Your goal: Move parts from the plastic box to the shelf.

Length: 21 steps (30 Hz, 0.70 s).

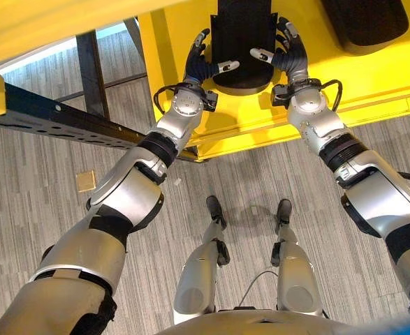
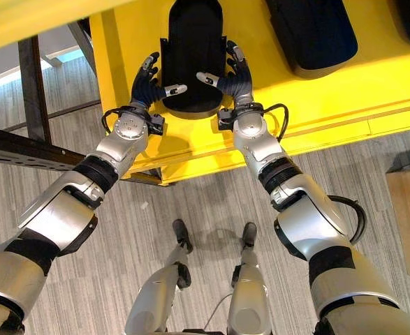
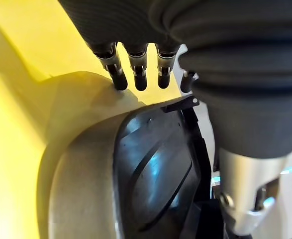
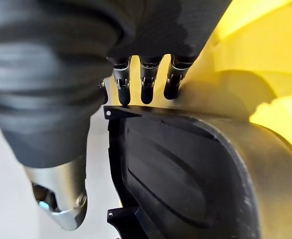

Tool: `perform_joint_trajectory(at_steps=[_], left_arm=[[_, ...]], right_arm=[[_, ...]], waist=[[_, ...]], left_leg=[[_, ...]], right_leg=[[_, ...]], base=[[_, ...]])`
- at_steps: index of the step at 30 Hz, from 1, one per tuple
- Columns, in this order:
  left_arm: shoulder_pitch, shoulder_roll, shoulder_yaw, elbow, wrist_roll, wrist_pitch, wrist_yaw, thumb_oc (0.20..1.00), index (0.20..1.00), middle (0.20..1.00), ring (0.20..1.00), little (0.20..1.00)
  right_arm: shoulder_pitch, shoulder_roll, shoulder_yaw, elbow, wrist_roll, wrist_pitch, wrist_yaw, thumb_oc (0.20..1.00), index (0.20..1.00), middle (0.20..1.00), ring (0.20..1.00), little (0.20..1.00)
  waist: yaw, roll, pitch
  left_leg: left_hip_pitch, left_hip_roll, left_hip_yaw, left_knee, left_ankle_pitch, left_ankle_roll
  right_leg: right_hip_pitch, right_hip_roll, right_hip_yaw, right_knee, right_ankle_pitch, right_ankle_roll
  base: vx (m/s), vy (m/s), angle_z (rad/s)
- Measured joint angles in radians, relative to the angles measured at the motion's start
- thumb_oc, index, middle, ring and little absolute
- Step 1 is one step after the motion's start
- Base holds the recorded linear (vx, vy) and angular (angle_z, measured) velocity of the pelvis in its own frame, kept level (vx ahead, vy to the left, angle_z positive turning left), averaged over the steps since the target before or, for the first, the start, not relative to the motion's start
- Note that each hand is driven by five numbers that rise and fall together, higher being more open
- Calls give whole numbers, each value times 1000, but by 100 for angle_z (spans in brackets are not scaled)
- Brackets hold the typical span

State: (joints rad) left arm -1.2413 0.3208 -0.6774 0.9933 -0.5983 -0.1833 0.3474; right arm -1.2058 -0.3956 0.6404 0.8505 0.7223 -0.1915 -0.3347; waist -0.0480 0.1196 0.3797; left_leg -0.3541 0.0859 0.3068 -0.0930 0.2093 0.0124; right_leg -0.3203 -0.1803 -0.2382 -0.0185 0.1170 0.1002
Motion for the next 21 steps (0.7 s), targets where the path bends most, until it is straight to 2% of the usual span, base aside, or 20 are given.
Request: perform_joint_trajectory(at_steps=[21], left_arm=[[-1,-1,-31,-32,23,-2,1,1000,1000,1000,1000,1000]], right_arm=[[-56,-10,36,61,1,10,13,1000,1000,1000,1000,1000]], waist=[[7,-4,-2]], left_leg=[[-13,0,-21,0,1,0]], right_leg=[[2,1,-24,0,-6,-1]], base=[[5,2,2]])
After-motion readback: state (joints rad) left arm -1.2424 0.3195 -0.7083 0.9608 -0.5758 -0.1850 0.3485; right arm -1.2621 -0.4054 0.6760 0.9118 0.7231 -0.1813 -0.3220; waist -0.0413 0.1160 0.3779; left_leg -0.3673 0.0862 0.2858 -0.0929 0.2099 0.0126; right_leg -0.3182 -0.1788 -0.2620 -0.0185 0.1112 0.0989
